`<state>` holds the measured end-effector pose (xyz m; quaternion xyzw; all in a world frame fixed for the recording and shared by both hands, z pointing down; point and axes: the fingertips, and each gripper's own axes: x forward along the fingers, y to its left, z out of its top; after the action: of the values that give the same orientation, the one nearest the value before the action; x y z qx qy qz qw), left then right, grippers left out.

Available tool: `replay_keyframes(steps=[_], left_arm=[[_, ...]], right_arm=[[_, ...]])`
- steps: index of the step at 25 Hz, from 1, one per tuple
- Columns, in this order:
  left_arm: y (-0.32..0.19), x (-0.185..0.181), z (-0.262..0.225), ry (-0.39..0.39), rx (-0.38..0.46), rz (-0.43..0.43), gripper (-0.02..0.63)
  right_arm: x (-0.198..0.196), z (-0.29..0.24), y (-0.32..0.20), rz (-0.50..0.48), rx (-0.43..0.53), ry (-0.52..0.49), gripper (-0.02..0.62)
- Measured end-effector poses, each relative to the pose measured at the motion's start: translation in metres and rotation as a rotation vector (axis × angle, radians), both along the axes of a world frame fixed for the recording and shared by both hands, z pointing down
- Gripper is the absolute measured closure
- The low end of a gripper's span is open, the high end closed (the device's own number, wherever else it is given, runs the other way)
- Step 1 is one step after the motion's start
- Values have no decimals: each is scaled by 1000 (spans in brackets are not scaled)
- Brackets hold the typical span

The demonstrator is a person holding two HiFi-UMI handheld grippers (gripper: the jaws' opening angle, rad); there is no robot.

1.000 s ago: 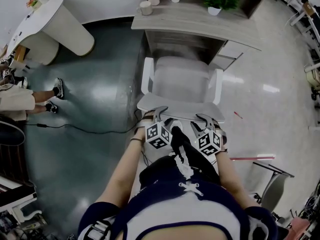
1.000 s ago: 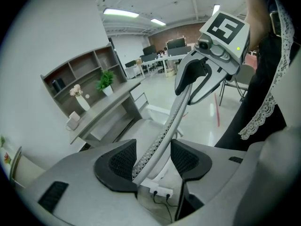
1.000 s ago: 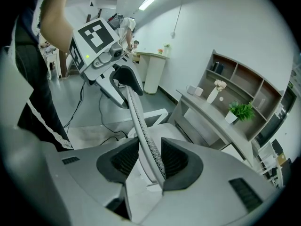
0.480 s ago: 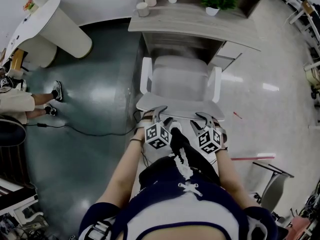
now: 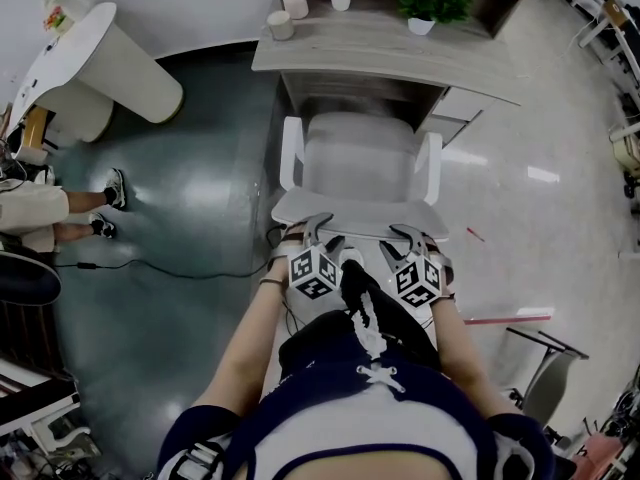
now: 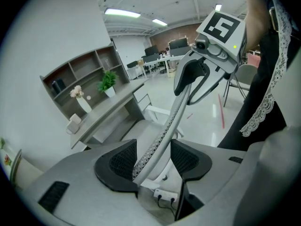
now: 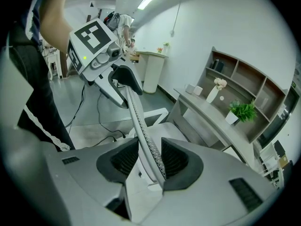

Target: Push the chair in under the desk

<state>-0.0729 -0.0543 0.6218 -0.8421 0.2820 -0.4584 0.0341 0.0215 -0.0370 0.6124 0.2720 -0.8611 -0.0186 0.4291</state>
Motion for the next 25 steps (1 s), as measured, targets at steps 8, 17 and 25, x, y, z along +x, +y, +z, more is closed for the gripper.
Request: replay_keyframes(steps=[8,17,25], left_arm=[[-16,5,1,1,-3,-5,377],[-37,10,0,4,8,-9,377],[-53,14,-2,7,13,-9,379]], right_arm=[[6,1,-17,-6,12,2,462],[11,1,-40,-15,15,1,462],[15,-2,-56,-21,41,4,462]])
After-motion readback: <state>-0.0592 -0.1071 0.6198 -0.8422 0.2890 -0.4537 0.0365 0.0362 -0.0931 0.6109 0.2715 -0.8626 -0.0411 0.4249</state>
